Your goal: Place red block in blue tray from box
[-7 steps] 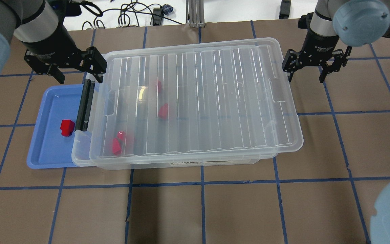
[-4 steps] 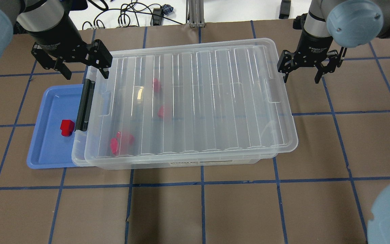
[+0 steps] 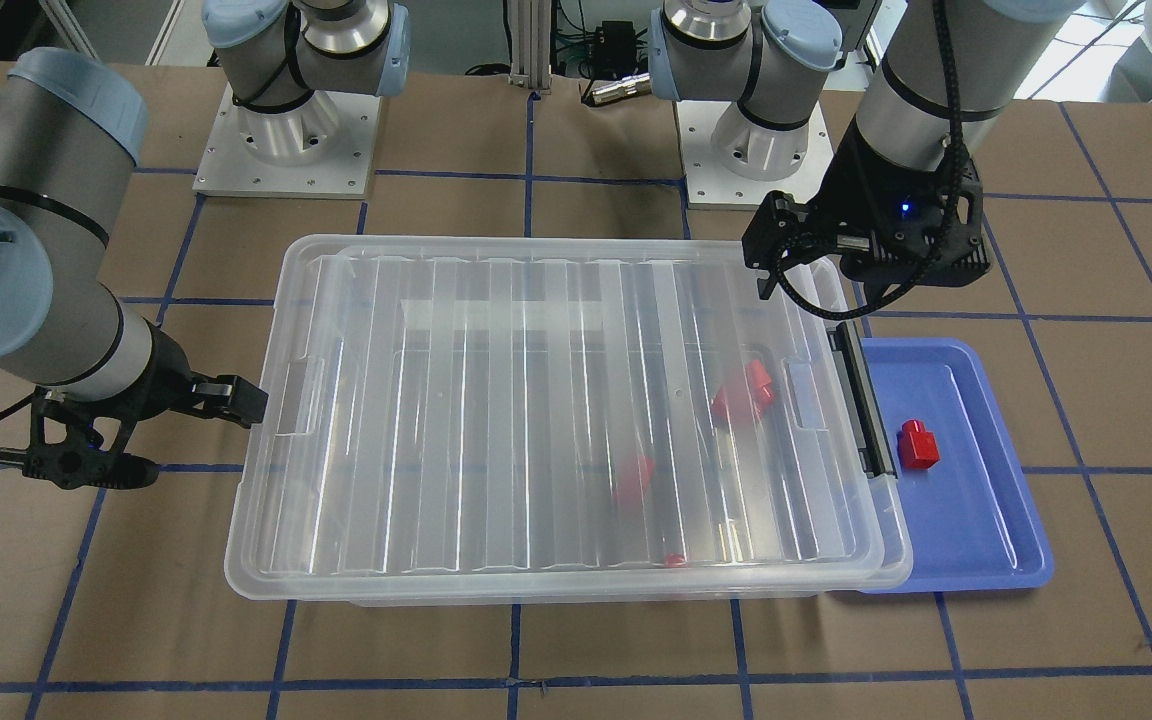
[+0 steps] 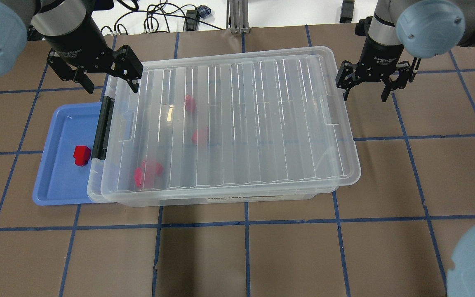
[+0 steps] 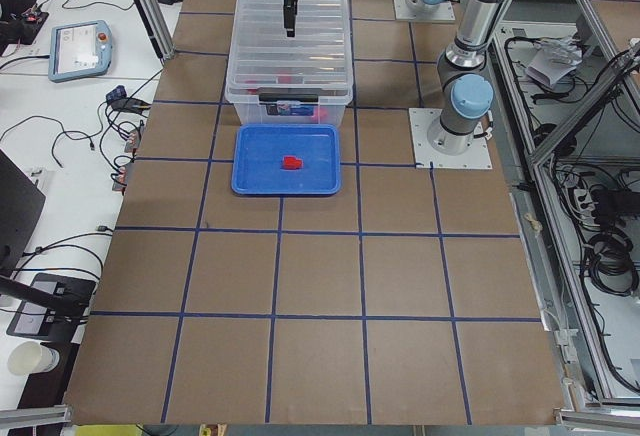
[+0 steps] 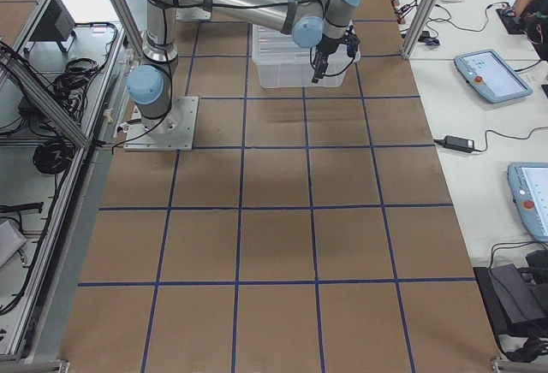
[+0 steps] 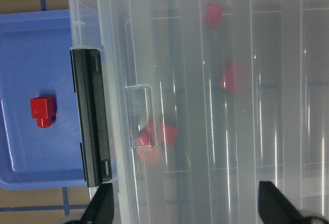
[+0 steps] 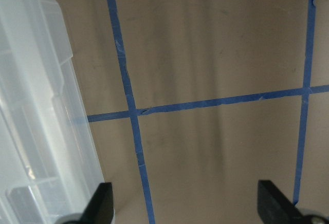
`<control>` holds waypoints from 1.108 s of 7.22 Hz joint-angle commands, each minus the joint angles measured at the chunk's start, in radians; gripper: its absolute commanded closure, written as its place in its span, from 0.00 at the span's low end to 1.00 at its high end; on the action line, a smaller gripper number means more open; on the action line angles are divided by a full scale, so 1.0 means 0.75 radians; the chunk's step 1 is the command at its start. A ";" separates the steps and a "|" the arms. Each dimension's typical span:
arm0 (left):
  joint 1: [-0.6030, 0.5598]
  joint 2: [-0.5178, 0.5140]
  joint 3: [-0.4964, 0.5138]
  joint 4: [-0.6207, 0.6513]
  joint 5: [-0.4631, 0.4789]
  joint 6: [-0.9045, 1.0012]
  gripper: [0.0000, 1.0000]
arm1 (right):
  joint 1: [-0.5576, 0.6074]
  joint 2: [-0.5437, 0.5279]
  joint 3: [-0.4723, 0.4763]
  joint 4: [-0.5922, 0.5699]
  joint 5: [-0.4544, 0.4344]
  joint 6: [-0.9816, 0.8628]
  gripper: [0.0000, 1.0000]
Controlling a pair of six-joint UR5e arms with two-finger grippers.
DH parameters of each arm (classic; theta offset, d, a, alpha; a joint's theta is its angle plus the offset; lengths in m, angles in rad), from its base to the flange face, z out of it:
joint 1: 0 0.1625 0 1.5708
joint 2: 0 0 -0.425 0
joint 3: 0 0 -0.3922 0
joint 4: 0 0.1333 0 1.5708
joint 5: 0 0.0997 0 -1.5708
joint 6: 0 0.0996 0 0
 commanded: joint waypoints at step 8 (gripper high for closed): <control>-0.003 0.012 0.024 -0.004 -0.002 -0.004 0.00 | -0.057 -0.176 -0.121 0.004 0.007 -0.019 0.00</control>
